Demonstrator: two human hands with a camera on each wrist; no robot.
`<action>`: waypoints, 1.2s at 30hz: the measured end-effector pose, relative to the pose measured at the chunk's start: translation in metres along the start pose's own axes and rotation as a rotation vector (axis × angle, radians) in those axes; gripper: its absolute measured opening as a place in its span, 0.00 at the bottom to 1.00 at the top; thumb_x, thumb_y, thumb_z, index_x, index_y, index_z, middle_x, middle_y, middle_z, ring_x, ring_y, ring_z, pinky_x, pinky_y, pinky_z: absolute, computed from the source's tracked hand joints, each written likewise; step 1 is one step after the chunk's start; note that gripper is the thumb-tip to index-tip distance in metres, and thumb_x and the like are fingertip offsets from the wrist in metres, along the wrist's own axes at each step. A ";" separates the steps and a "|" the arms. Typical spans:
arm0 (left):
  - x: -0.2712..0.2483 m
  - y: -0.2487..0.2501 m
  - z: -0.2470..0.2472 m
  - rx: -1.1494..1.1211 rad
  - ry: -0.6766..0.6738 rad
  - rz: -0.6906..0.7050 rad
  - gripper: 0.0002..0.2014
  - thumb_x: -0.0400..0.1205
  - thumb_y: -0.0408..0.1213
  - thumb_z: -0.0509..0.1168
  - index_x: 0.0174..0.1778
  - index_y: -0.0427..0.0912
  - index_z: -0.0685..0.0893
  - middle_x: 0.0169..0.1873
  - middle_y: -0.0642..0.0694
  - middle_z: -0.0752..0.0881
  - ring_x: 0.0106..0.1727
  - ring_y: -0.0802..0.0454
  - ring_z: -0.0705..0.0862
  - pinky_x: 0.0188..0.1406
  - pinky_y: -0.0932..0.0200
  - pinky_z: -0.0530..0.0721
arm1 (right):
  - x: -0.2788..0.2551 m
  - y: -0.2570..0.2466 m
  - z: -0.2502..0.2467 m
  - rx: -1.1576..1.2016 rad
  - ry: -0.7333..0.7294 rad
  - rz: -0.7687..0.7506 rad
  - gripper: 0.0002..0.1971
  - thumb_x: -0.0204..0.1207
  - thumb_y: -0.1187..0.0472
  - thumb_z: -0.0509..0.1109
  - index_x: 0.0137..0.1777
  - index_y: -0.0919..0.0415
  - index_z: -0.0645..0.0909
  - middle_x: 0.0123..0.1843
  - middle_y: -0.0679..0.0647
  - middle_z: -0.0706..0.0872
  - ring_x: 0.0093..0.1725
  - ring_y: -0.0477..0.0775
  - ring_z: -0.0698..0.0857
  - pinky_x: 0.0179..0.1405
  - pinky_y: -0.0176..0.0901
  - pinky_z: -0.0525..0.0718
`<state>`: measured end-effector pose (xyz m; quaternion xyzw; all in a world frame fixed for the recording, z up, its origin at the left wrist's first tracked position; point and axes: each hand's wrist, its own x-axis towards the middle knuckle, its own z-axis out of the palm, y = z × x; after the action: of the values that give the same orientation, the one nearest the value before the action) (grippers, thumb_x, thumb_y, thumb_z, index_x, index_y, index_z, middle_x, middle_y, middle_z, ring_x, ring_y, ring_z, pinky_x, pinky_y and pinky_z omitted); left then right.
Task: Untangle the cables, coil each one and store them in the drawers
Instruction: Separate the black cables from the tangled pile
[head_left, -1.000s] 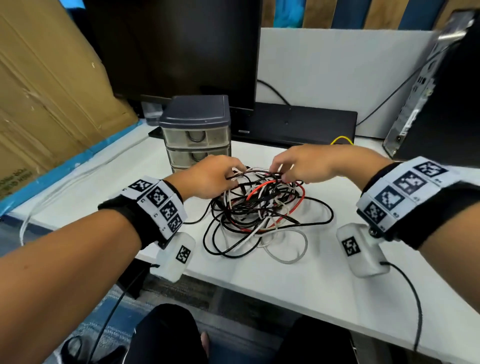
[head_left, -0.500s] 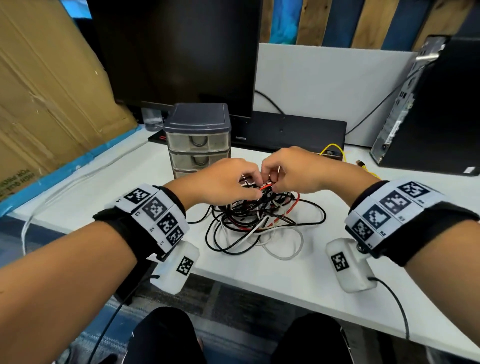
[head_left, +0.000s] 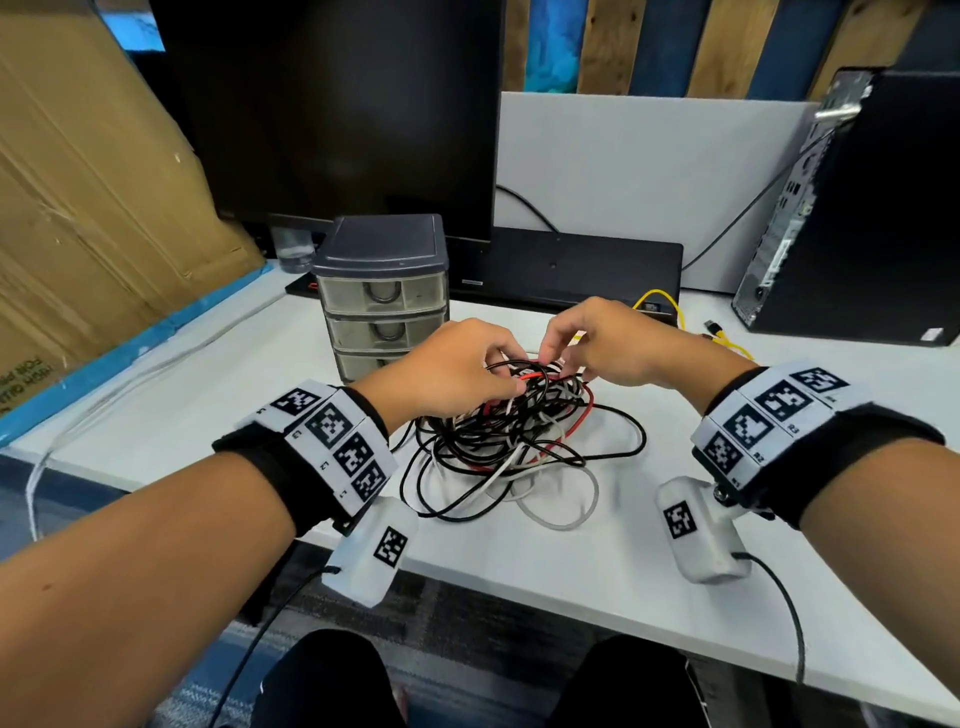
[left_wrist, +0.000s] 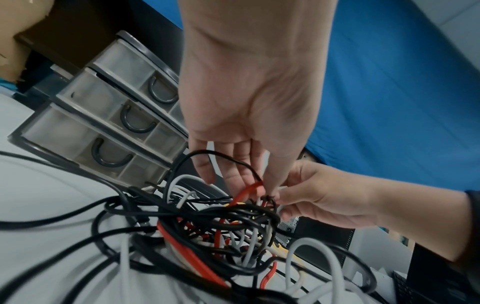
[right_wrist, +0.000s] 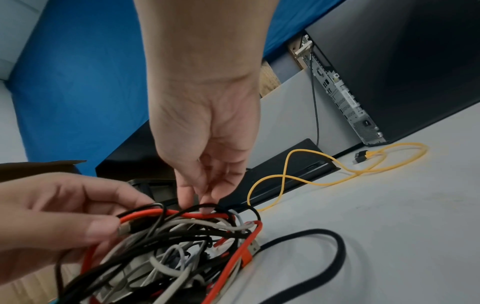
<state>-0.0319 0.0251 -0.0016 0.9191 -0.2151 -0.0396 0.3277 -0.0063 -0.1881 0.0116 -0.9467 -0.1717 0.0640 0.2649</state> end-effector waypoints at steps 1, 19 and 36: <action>0.001 0.001 0.001 -0.034 0.006 -0.023 0.15 0.80 0.48 0.77 0.61 0.51 0.90 0.42 0.52 0.91 0.39 0.57 0.86 0.41 0.63 0.81 | 0.002 0.003 0.000 -0.001 0.007 0.006 0.17 0.83 0.75 0.64 0.50 0.54 0.90 0.50 0.55 0.90 0.46 0.51 0.91 0.50 0.52 0.92; 0.010 -0.008 0.001 0.220 -0.042 0.050 0.07 0.82 0.41 0.76 0.53 0.45 0.90 0.42 0.52 0.89 0.40 0.60 0.81 0.34 0.75 0.72 | 0.008 0.011 -0.004 0.142 -0.332 0.058 0.05 0.85 0.62 0.71 0.51 0.65 0.84 0.43 0.60 0.85 0.34 0.51 0.86 0.28 0.37 0.83; 0.001 -0.005 -0.014 0.047 -0.301 0.121 0.10 0.83 0.34 0.74 0.54 0.53 0.85 0.38 0.53 0.83 0.36 0.60 0.76 0.40 0.64 0.77 | 0.007 0.014 -0.012 0.240 -0.351 0.188 0.07 0.82 0.72 0.68 0.52 0.65 0.86 0.48 0.62 0.91 0.46 0.56 0.95 0.23 0.33 0.78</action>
<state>-0.0263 0.0360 0.0061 0.8954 -0.3177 -0.1522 0.2721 0.0070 -0.2021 0.0144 -0.8947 -0.1174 0.2719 0.3344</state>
